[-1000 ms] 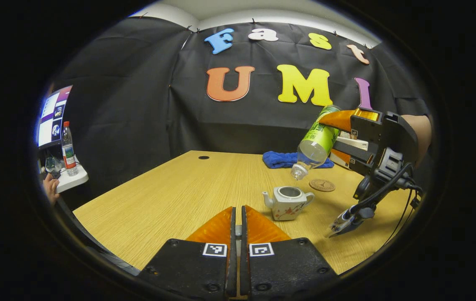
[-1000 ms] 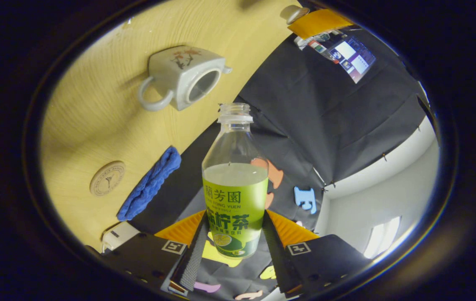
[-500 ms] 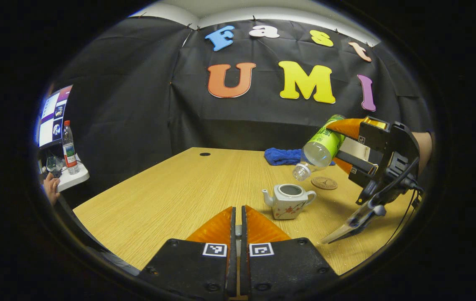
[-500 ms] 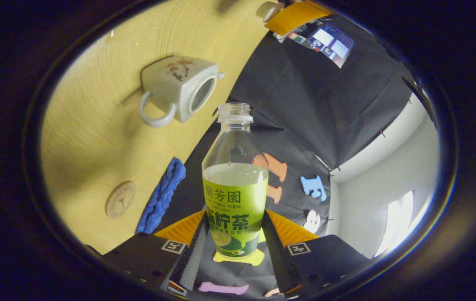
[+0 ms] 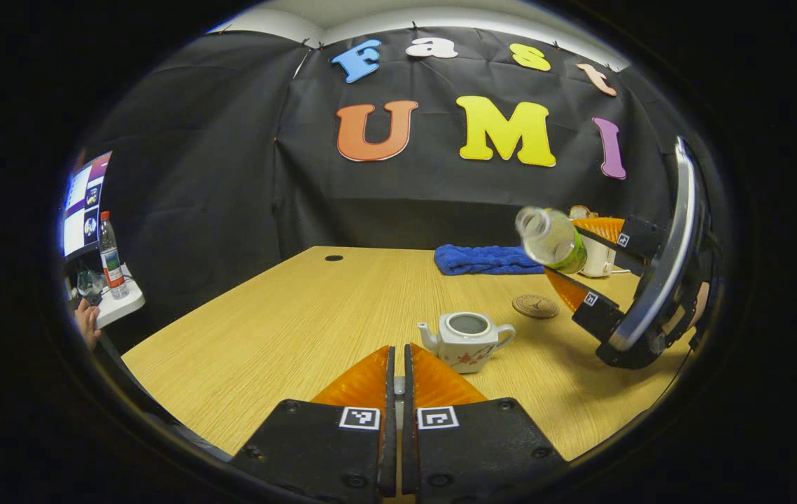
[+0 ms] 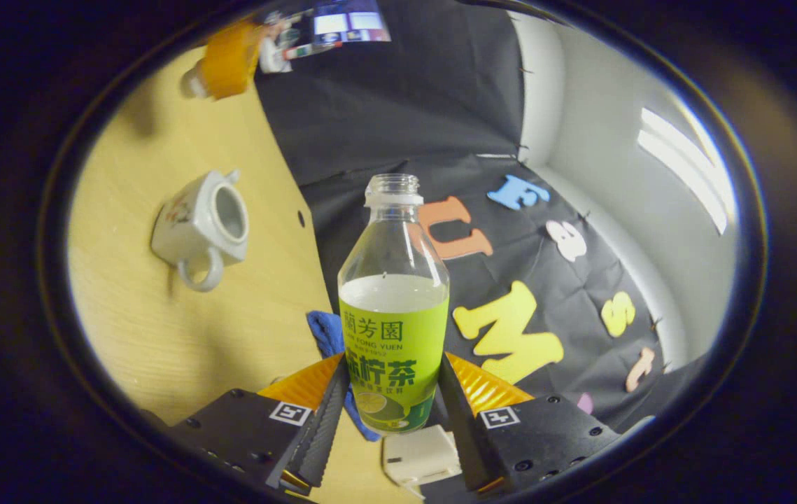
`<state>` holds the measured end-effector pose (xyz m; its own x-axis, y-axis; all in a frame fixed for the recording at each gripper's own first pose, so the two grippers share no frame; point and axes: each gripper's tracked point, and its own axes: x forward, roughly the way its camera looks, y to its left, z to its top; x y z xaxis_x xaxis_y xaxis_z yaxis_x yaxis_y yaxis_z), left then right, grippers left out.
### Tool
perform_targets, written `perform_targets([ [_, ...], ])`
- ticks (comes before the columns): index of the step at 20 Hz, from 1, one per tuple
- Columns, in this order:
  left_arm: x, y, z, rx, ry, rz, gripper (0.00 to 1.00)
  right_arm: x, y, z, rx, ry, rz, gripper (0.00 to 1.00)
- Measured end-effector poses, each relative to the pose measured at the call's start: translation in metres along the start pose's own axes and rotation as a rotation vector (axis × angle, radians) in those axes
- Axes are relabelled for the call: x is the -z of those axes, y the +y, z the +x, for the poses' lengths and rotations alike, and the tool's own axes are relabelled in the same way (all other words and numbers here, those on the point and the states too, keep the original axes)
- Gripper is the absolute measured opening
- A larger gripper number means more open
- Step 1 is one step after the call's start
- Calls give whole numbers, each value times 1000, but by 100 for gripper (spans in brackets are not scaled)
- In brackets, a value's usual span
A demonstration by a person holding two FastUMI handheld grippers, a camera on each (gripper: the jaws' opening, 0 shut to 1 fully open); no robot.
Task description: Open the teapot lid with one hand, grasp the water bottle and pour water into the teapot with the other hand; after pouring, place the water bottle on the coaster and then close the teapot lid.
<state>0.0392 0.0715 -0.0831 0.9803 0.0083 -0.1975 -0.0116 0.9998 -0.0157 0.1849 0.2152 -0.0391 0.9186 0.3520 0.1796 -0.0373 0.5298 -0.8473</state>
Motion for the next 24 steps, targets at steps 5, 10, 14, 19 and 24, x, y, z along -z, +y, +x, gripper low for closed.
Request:
perform_targets([
  [5,-7,-12,1,15,-10,8,5,20,-33,11,-22,99,438,75],
  [10,-11,-21,0,38,-29,32,5,42,-31,32,-124,202,829,75],
  [14,-8,-23,-1,34,-35,39,5,54,-17,51,-173,266,989,72],
  [19,-3,-30,-2,55,-39,32,5,71,26,60,-249,383,1077,72],
  [24,9,-32,-2,56,-19,33,5,82,38,60,-213,380,972,74],
])
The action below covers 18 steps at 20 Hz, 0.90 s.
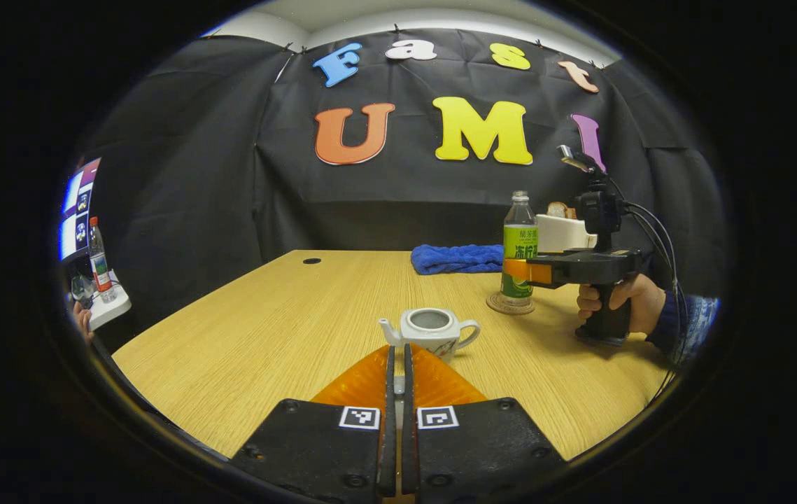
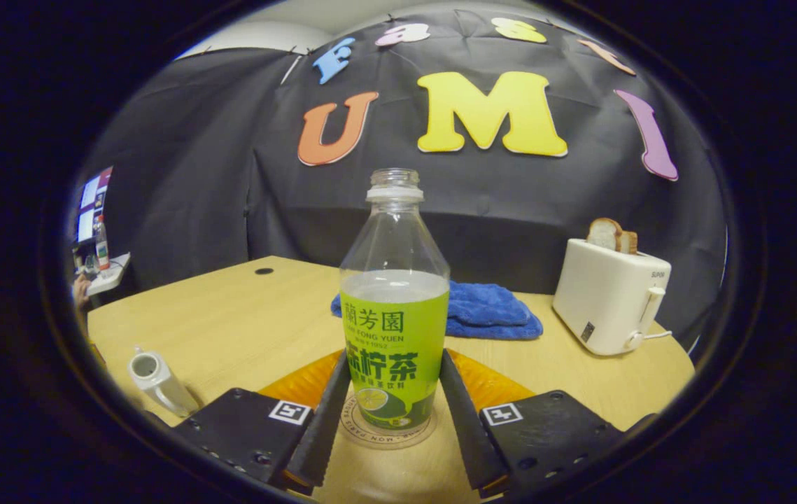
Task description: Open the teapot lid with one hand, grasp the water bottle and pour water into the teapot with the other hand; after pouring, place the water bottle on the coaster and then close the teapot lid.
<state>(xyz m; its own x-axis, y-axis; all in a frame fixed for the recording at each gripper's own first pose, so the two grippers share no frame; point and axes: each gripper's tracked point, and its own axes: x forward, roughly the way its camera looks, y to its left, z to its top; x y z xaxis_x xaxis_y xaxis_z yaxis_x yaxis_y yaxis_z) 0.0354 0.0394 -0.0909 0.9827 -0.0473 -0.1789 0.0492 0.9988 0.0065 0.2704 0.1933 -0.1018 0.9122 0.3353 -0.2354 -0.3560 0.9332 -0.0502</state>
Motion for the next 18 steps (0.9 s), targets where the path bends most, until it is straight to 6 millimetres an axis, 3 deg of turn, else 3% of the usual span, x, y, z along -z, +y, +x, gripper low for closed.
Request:
perform_targets([
  [3,3,-2,0,0,9,-16,5,3,14,-5,-40,23,47,73],
  [12,-5,-7,-6,-1,-14,-1,6,5,13,-15,-12,33,3,77],
  [13,-6,-6,-5,-2,-15,-1,5,3,14,-19,-22,23,5,92],
  [14,-9,-6,-4,-1,-17,-2,5,0,13,-27,-25,14,7,96],
  [18,-20,-7,0,-4,-36,2,5,-1,8,-60,-43,1,32,99],
])
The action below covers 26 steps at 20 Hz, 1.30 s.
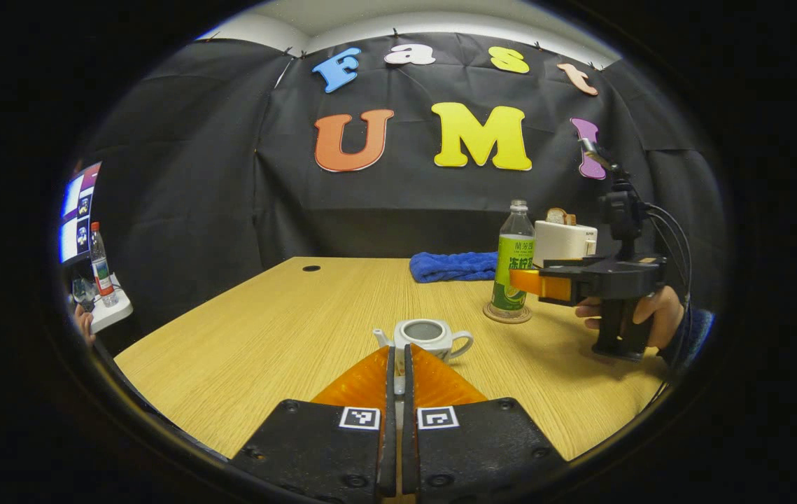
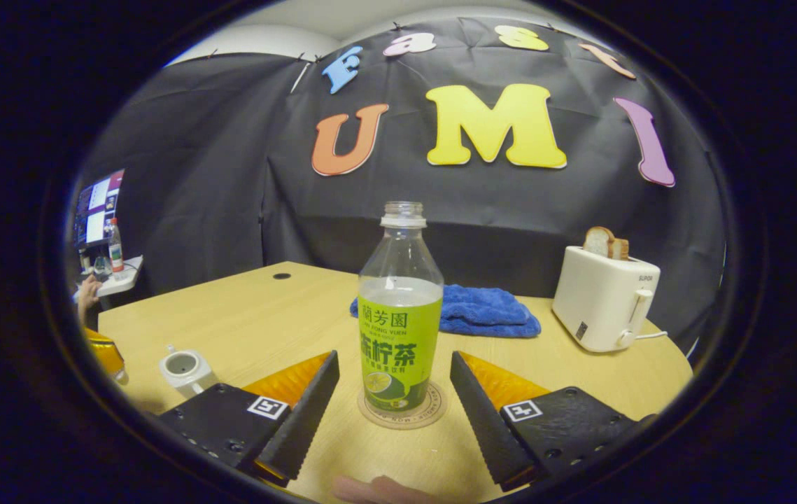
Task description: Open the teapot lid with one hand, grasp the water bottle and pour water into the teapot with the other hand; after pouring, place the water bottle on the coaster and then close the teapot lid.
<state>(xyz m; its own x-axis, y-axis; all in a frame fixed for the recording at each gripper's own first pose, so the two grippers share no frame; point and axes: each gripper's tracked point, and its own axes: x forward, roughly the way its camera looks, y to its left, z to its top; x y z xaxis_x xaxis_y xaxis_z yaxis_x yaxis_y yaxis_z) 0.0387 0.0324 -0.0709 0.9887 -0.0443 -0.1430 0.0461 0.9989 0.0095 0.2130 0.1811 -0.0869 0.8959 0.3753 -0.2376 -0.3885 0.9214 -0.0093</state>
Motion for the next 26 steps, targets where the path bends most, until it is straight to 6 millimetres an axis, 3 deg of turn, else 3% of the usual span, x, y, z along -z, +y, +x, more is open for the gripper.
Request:
perform_targets([
  [6,-13,-9,18,20,-21,5,6,5,-21,-54,19,-55,94,95],
  [8,-18,-17,28,40,-29,2,6,8,-21,-71,-8,-74,136,99],
  [10,-22,-20,40,43,-35,29,6,13,-29,-87,-7,-74,134,94],
  [14,-33,-20,62,32,-65,24,6,17,-45,-115,30,-110,97,96],
  [22,-28,-21,95,23,-67,32,6,31,-54,-160,45,-142,73,96],
  [26,-20,-19,103,10,-54,35,6,40,-61,-170,58,-140,69,96],
])
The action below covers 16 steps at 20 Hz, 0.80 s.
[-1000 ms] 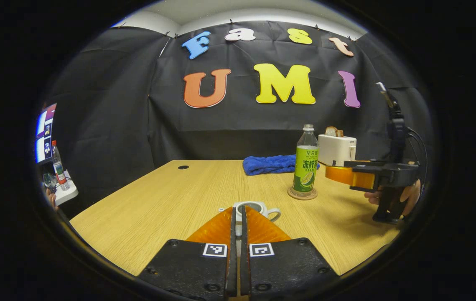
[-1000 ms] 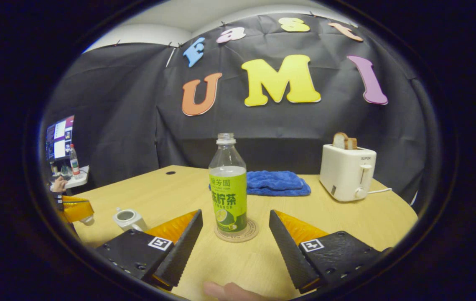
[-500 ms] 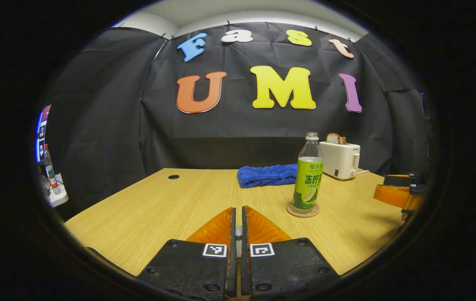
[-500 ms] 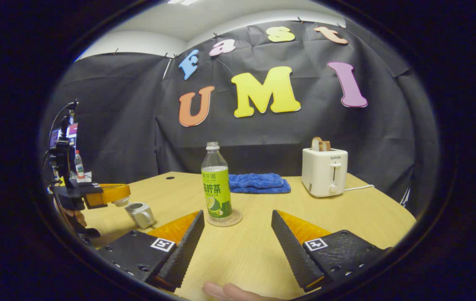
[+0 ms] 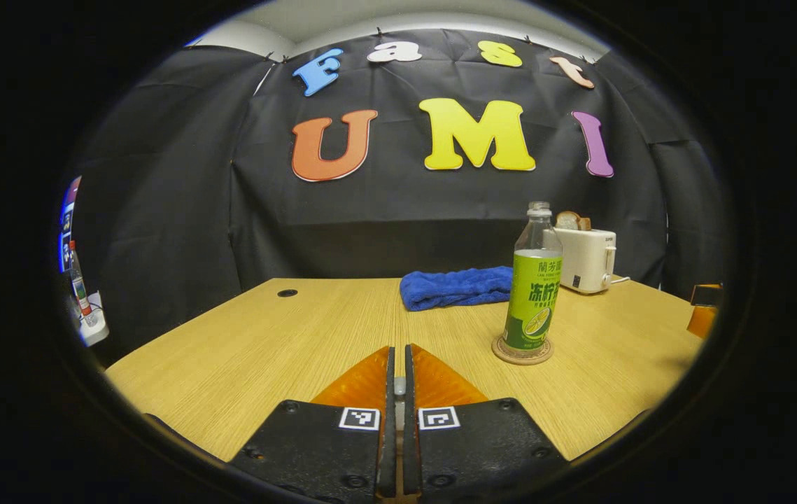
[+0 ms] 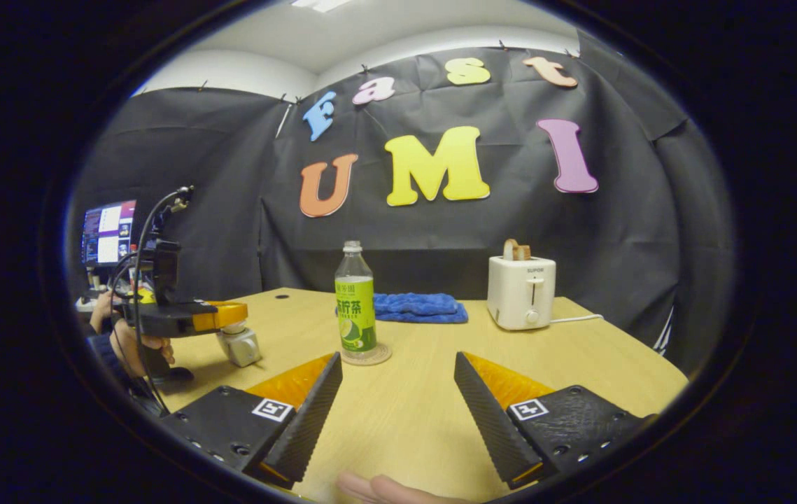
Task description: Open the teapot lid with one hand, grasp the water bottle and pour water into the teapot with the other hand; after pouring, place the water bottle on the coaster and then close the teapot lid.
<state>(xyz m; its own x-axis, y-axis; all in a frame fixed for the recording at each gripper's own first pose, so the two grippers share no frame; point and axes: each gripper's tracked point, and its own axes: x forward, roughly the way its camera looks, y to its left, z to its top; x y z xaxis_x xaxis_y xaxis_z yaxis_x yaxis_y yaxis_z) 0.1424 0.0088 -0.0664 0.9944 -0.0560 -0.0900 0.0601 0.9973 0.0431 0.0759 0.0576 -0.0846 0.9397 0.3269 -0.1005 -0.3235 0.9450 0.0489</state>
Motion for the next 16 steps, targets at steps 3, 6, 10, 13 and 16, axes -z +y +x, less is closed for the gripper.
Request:
perform_targets([
  [3,10,1,0,-7,21,-8,6,7,-4,-3,8,22,6,96],
  [6,11,-1,-3,-17,13,-8,7,13,-5,-5,16,40,12,96],
  [10,11,-3,-3,-2,6,-8,10,16,-4,-12,23,51,8,96],
  [13,10,-10,-3,26,8,-12,24,13,-6,-20,37,49,-2,94],
  [16,8,-5,-5,-17,20,18,47,6,-7,-28,52,35,-4,96],
])
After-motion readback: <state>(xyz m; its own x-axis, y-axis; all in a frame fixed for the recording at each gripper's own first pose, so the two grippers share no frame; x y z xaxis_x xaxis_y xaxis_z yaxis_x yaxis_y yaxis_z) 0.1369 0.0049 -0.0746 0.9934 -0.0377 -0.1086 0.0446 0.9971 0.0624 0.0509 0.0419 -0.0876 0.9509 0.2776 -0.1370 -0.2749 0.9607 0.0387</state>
